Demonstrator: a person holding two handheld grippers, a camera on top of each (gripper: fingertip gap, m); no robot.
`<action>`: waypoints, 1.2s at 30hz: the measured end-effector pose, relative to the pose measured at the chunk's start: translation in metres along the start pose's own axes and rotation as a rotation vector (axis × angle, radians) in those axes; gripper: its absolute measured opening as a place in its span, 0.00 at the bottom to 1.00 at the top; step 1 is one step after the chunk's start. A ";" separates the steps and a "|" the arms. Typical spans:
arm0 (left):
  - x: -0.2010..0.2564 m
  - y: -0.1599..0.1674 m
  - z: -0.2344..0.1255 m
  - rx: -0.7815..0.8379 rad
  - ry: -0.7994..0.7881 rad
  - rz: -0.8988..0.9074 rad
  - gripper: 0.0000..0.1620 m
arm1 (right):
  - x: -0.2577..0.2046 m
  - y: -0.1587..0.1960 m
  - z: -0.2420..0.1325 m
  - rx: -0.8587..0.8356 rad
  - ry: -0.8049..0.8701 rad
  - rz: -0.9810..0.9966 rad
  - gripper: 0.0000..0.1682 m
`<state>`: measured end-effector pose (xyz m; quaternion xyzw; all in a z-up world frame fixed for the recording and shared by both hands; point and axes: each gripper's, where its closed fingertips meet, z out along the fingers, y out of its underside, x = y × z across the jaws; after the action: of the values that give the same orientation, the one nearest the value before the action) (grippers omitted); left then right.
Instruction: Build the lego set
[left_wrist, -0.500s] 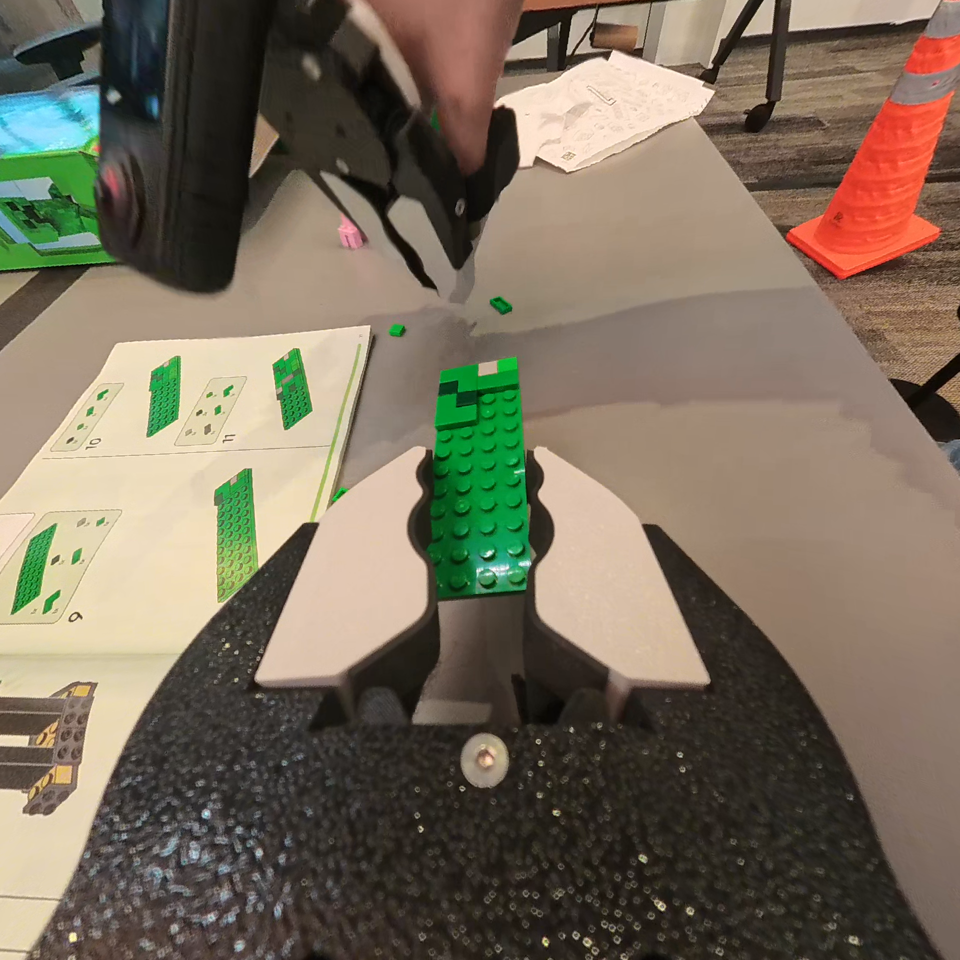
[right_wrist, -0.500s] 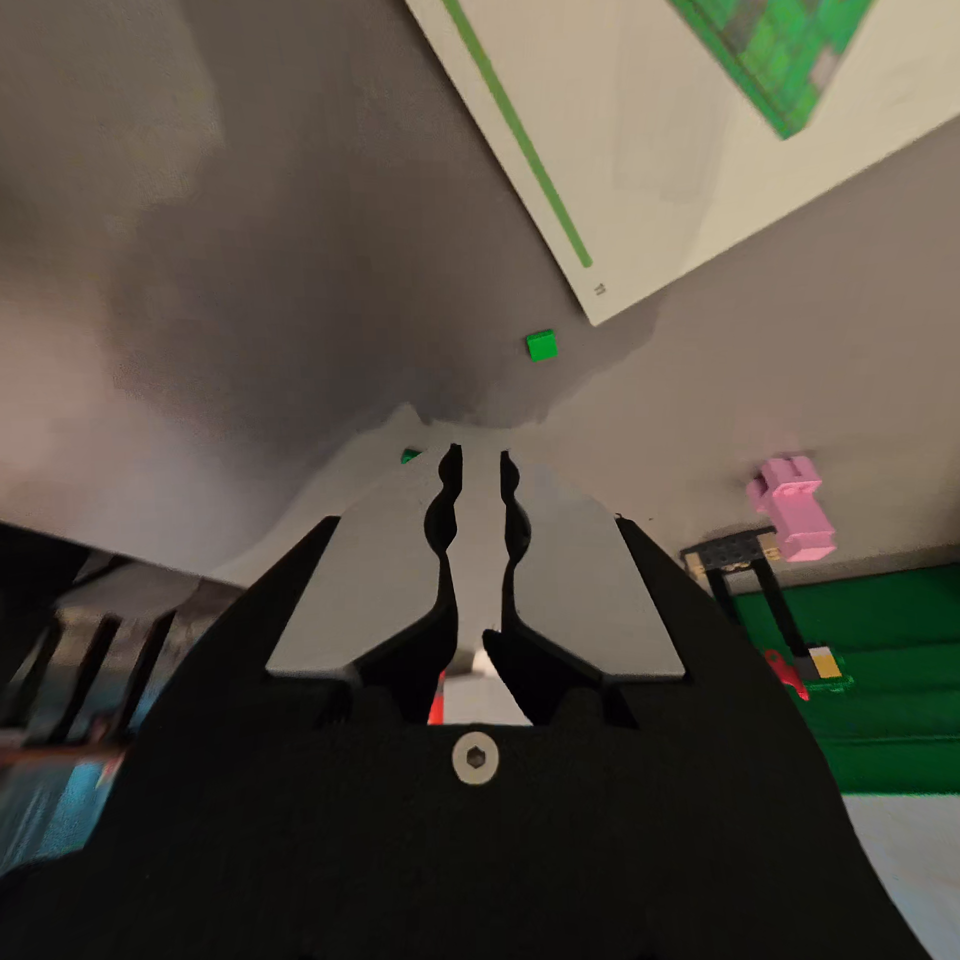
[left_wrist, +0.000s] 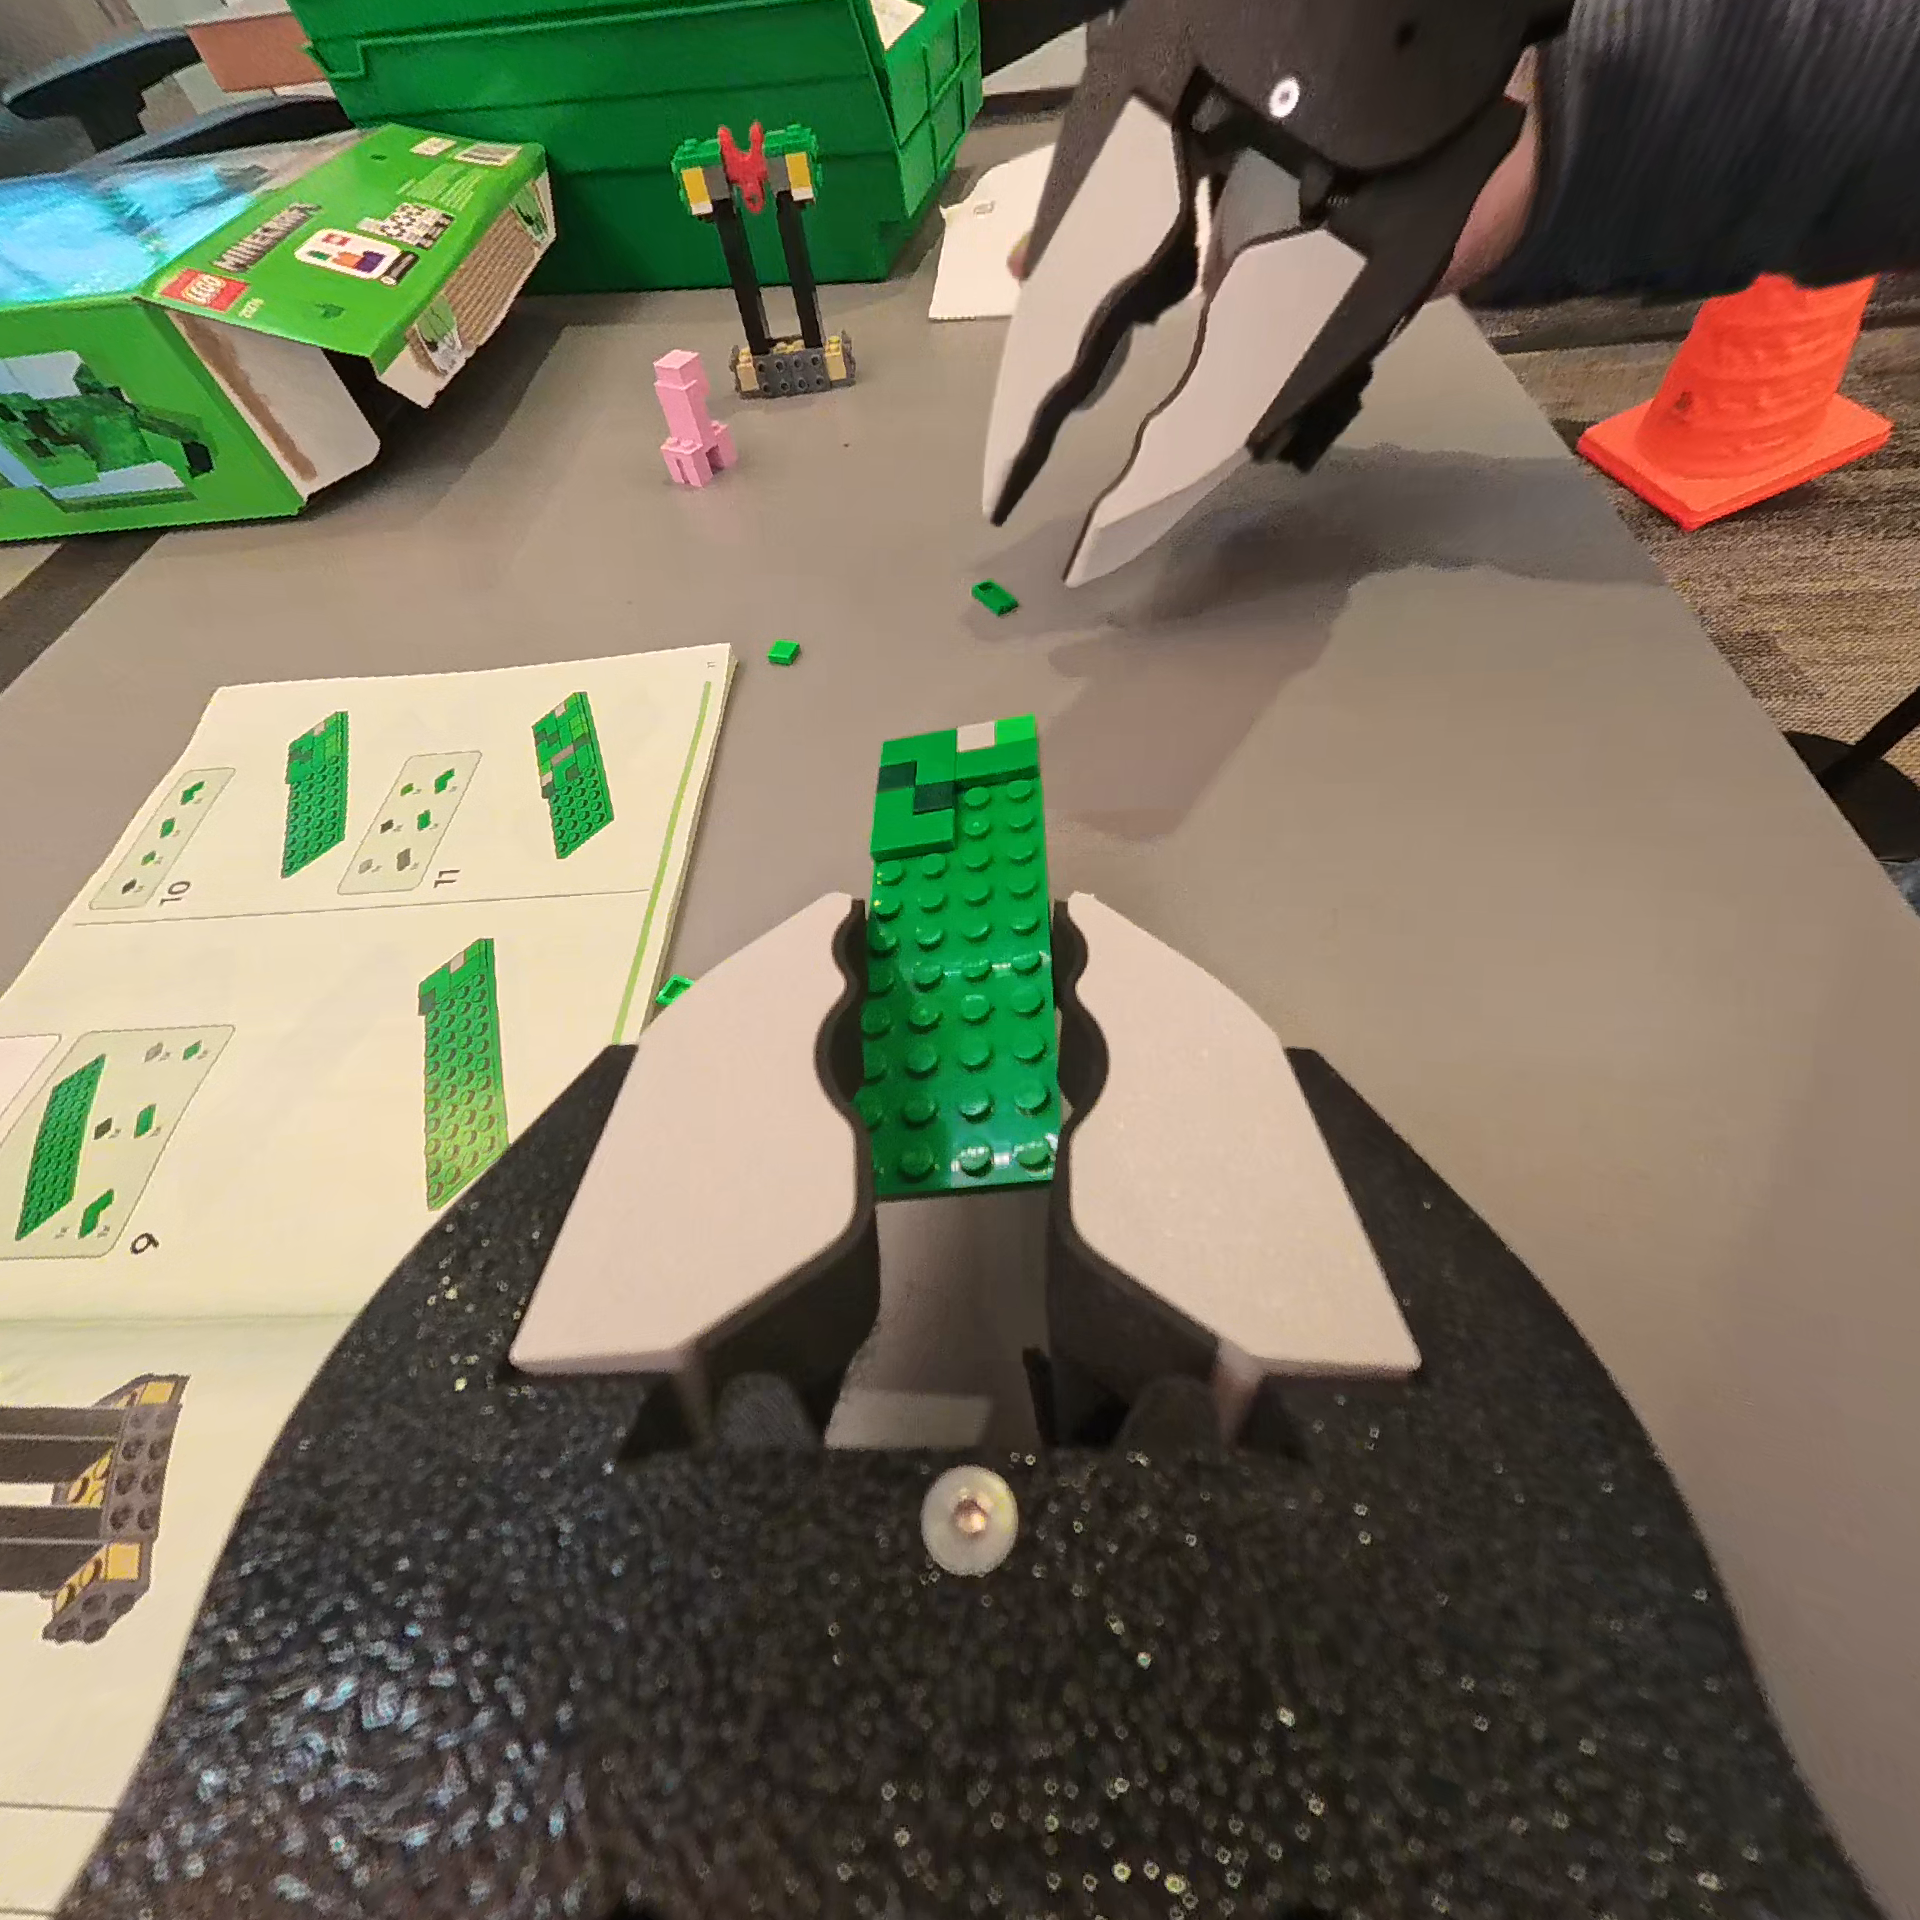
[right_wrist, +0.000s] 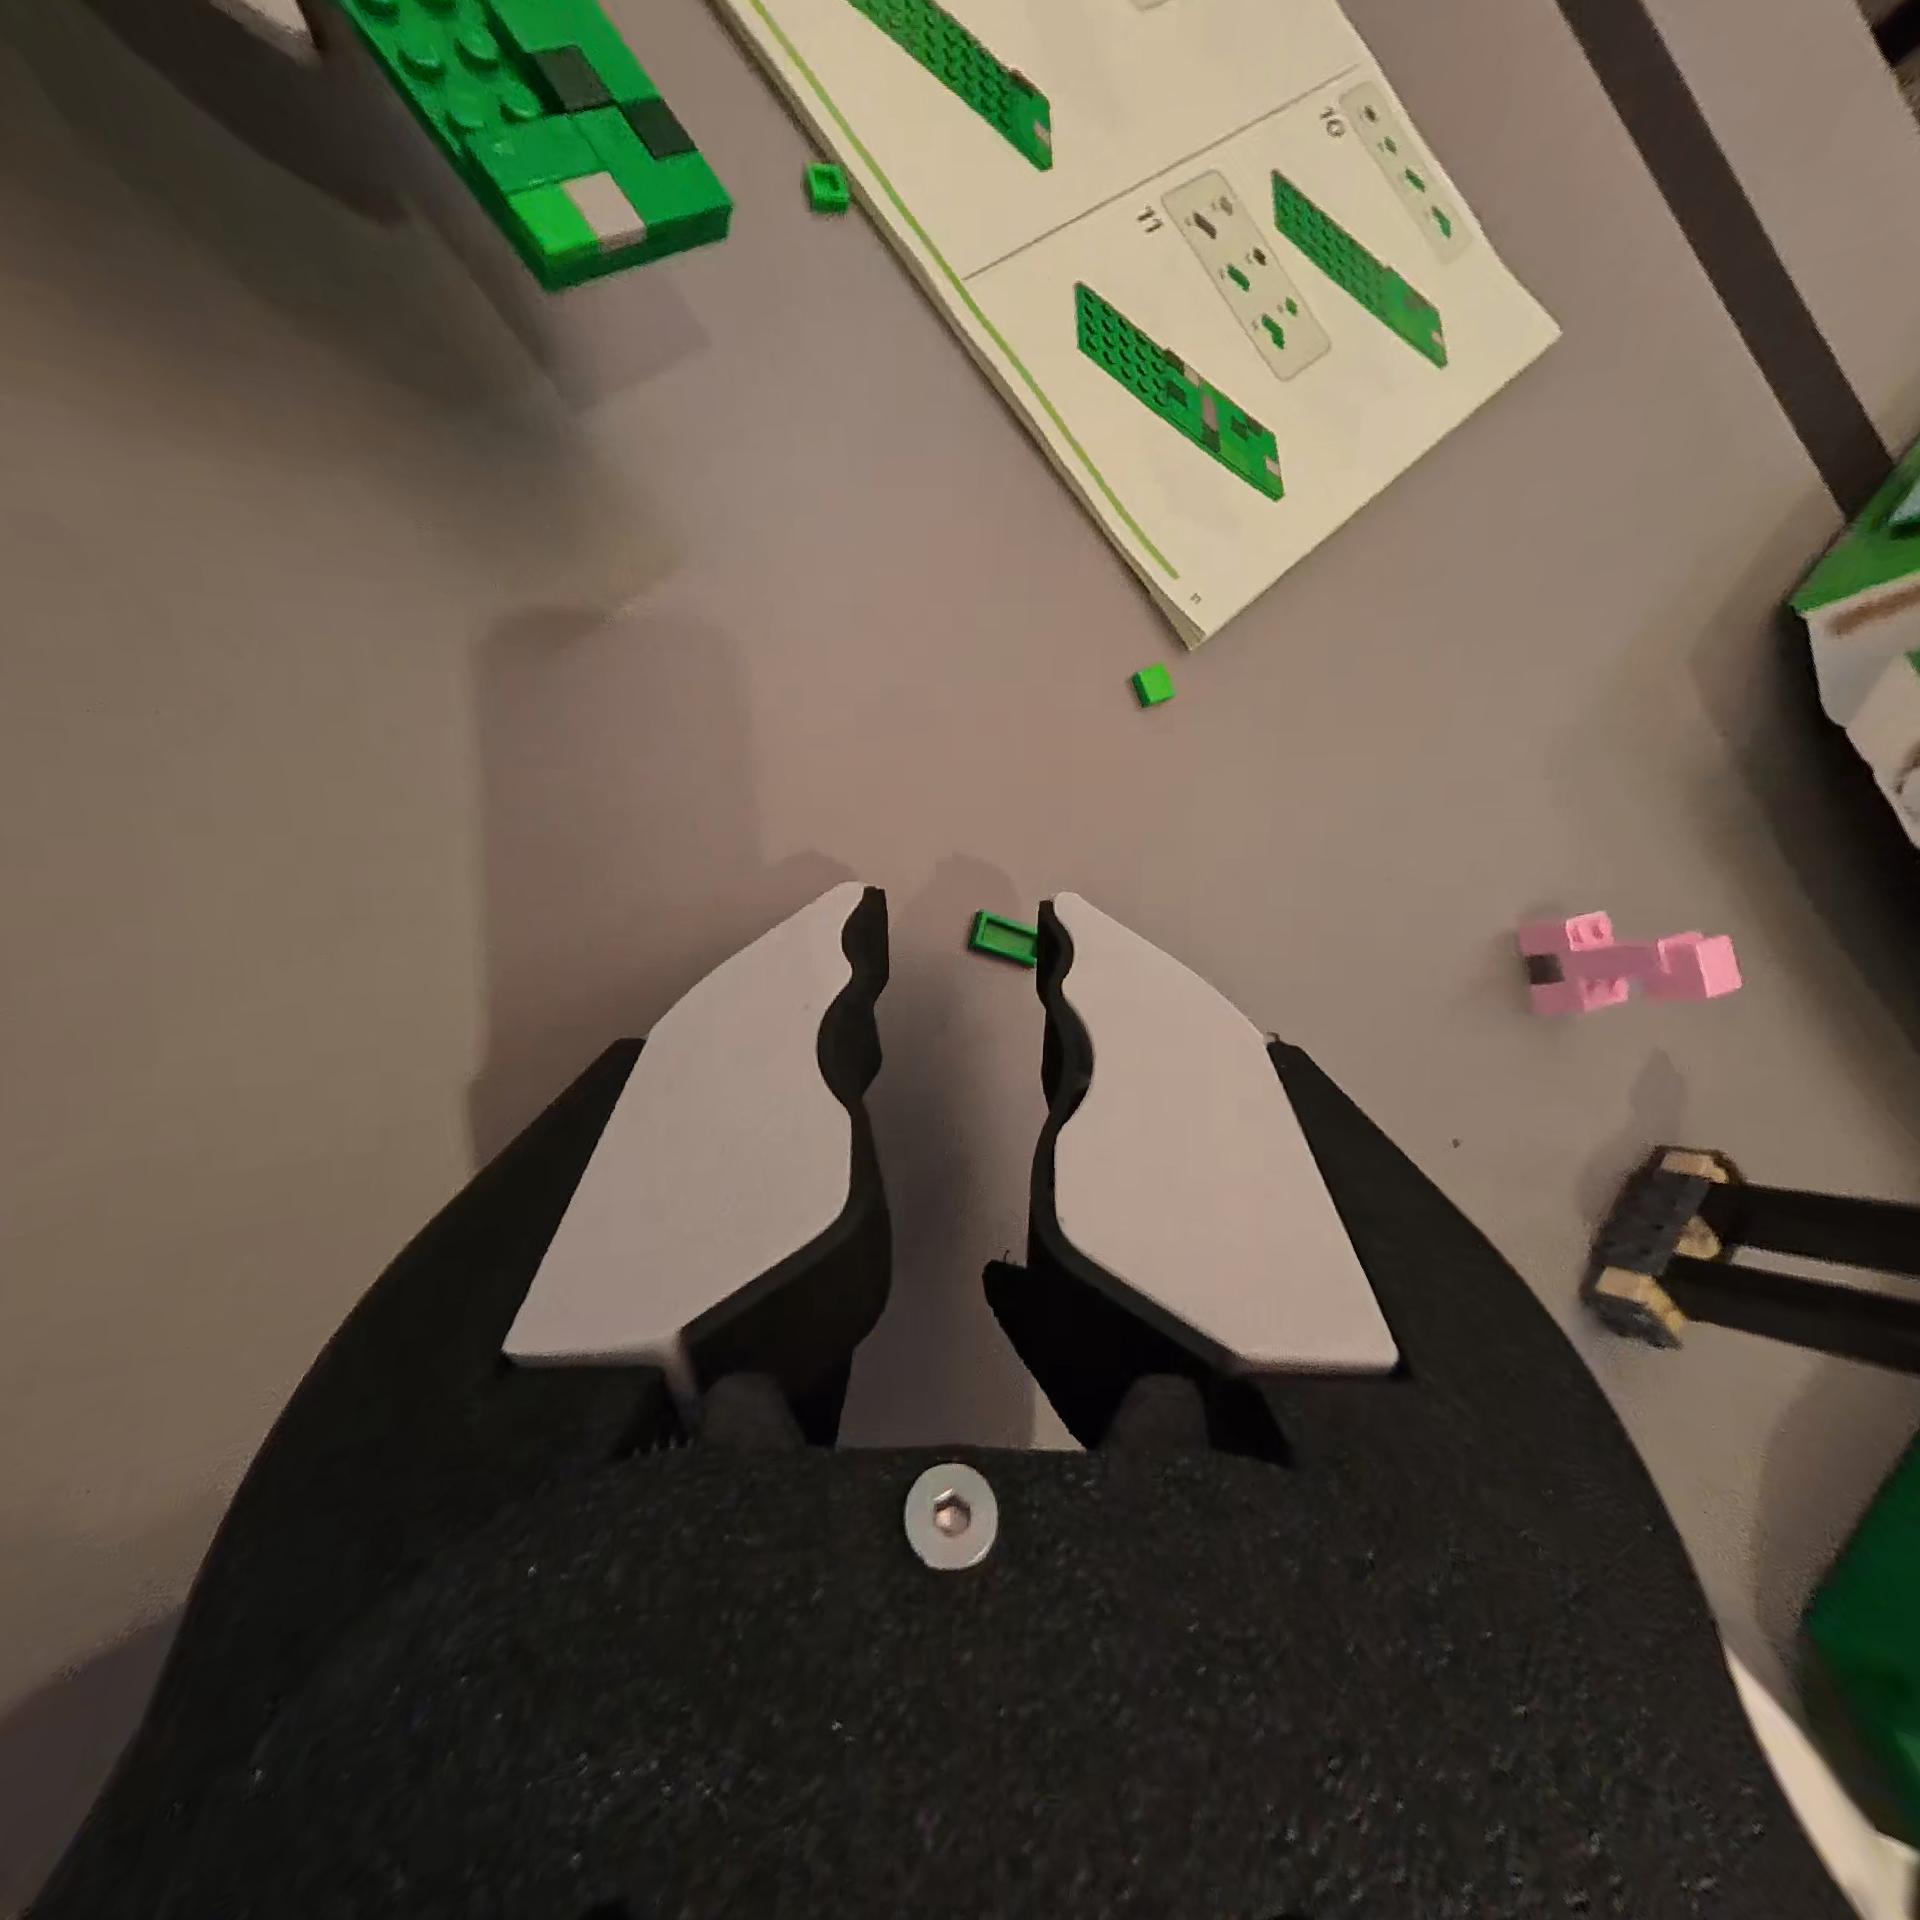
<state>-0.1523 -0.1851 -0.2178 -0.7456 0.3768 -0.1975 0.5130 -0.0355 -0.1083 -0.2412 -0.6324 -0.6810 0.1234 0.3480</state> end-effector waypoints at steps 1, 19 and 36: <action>0.000 0.000 0.000 -0.002 0.000 0.002 0.21 | 0.001 0.002 0.002 0.014 0.015 0.021 0.16; 0.001 0.000 0.000 0.001 0.002 0.003 0.21 | 0.007 0.023 0.010 -0.280 -0.149 0.174 0.09; 0.003 -0.001 0.000 0.006 0.010 0.004 0.21 | 0.009 0.041 -0.011 -1.285 -0.438 -0.067 0.00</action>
<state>-0.1501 -0.1872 -0.2175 -0.7423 0.3805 -0.2012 0.5136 0.0037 -0.0958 -0.2547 -0.6527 -0.6930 -0.1913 -0.2390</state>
